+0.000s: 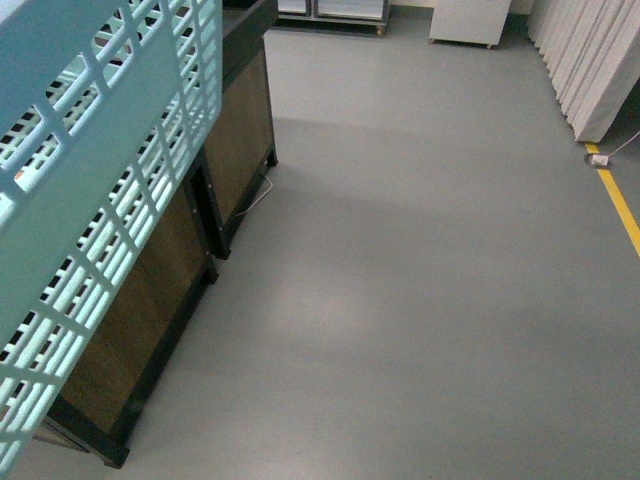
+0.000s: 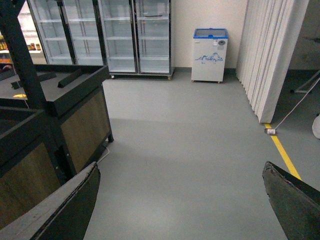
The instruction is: Pick mango and avocado into basket
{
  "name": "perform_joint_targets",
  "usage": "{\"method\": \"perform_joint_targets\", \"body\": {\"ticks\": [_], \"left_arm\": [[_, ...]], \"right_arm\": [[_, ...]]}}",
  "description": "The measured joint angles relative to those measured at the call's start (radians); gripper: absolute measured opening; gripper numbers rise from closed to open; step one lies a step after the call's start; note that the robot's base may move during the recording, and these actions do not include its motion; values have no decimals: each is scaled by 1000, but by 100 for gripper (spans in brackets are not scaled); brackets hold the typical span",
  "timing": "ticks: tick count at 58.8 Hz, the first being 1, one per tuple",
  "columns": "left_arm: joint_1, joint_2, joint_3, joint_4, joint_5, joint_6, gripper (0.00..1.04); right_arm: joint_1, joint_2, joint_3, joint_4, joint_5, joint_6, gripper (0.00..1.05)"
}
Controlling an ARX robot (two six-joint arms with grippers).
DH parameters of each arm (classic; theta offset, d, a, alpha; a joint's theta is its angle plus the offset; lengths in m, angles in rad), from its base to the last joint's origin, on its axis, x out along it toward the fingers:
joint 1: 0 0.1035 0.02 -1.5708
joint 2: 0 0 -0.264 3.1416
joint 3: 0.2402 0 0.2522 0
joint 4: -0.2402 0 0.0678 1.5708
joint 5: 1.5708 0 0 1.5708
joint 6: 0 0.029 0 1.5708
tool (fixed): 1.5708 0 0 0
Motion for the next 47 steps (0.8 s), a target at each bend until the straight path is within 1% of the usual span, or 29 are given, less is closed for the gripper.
{"method": "perform_joint_targets", "body": {"ticks": [6, 17, 47], "left_arm": [[0, 0, 0, 0, 0, -5, 6], [5, 0, 0, 0, -29, 2, 6], [5, 2, -1, -2, -22, 5, 6]], "right_arm": [[0, 0, 0, 0, -2, 0, 97], [0, 0, 0, 0, -4, 0, 97], [0, 2, 0, 1, -5, 0, 97]]}}
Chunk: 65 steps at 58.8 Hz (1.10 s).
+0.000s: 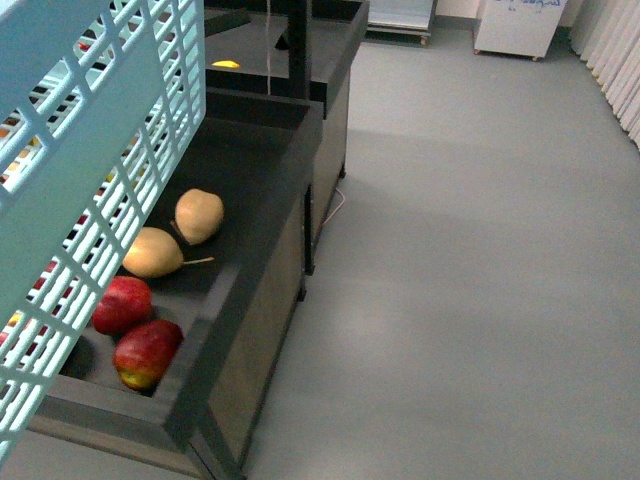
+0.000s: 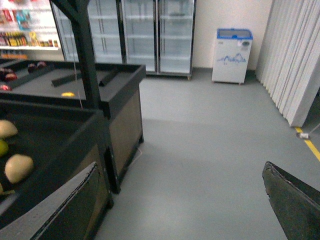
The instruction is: Pick mango and avocado into basket
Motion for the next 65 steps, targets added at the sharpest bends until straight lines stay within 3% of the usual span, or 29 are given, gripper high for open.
{"method": "perform_joint_targets", "body": {"ticks": [65], "left_arm": [[0, 0, 0, 0, 0, 0, 6]], "right_arm": [[0, -2, 0, 0, -2, -2, 97]]}}
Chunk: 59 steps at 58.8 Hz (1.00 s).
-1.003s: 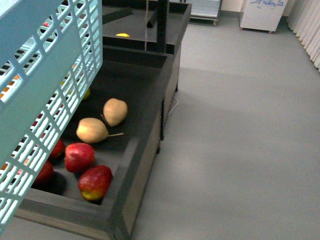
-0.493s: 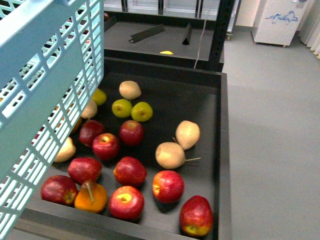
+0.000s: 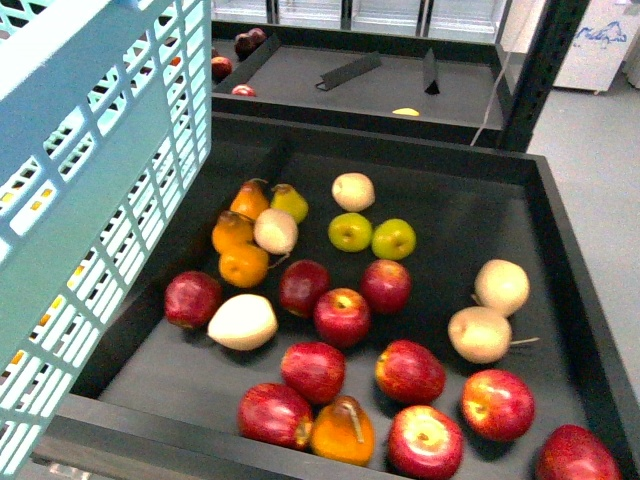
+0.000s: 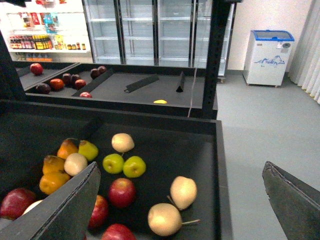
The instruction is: Pick mango and avocado into basket
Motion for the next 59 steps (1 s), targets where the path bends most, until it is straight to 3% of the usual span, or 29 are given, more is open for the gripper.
{"method": "perform_joint_targets", "body": {"ticks": [59], "left_arm": [[0, -2, 0, -1, 0, 0, 6]], "right_arm": [[0, 0, 0, 0, 1, 0, 97]]}}
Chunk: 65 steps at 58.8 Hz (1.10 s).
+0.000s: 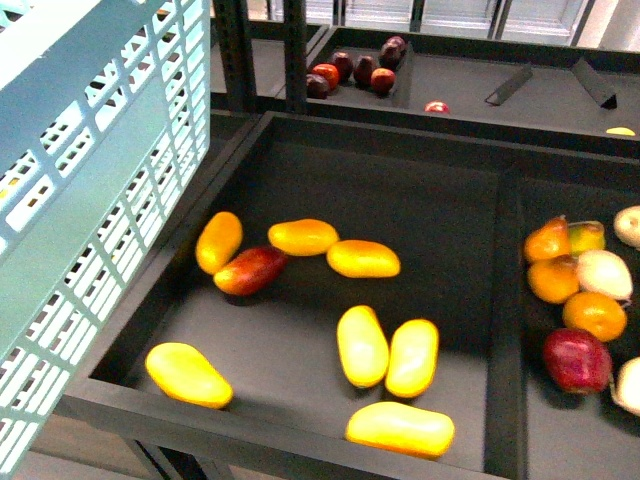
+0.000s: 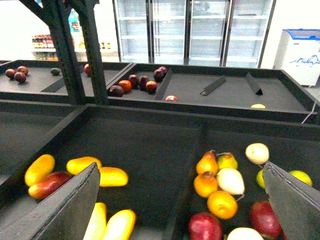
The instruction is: Pick mango and avocado into basket
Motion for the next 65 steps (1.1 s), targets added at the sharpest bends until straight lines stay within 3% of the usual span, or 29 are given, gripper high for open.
{"method": "perform_joint_targets", "body": {"ticks": [65], "left_arm": [[1, 2, 0, 0, 0, -1, 6]], "right_arm": [[0, 1, 0, 0, -1, 0, 97]]}}
